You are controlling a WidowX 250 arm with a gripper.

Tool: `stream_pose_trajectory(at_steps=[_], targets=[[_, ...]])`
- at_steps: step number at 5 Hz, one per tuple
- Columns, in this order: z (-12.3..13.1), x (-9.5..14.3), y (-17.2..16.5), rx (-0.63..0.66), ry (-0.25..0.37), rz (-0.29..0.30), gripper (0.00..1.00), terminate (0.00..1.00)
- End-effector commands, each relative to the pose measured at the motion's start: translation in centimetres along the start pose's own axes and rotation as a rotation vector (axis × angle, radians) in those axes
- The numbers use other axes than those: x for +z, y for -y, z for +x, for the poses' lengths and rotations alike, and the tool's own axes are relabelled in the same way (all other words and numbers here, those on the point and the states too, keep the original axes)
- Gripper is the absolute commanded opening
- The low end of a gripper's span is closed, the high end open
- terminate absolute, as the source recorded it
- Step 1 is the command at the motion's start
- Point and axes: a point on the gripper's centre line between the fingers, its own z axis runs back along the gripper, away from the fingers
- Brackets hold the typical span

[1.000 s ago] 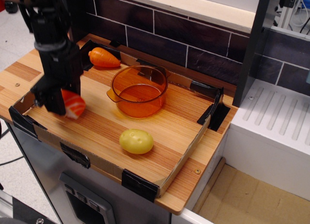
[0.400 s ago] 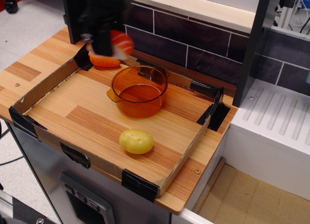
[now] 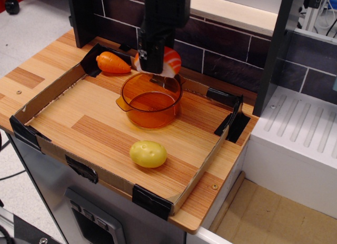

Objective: Put sushi in pot

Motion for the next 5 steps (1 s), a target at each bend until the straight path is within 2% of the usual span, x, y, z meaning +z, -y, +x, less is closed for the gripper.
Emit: stream_pose_trajectory(at_steps=[1,3,4,5], targets=[[-0.5,-0.7,-0.6,-0.004,-0.012,0.009,0.00,0.00],[-0.5,-2.8,-0.3,-0.018,-0.039,-0.009,0.00,0.00],[-0.3,-3.0,-0.2,-0.023,-0.038,-0.018,0.00,0.00],[-0.2,-3.2,-0.4,-0.013,-0.040,-0.031,1.00,0.00]])
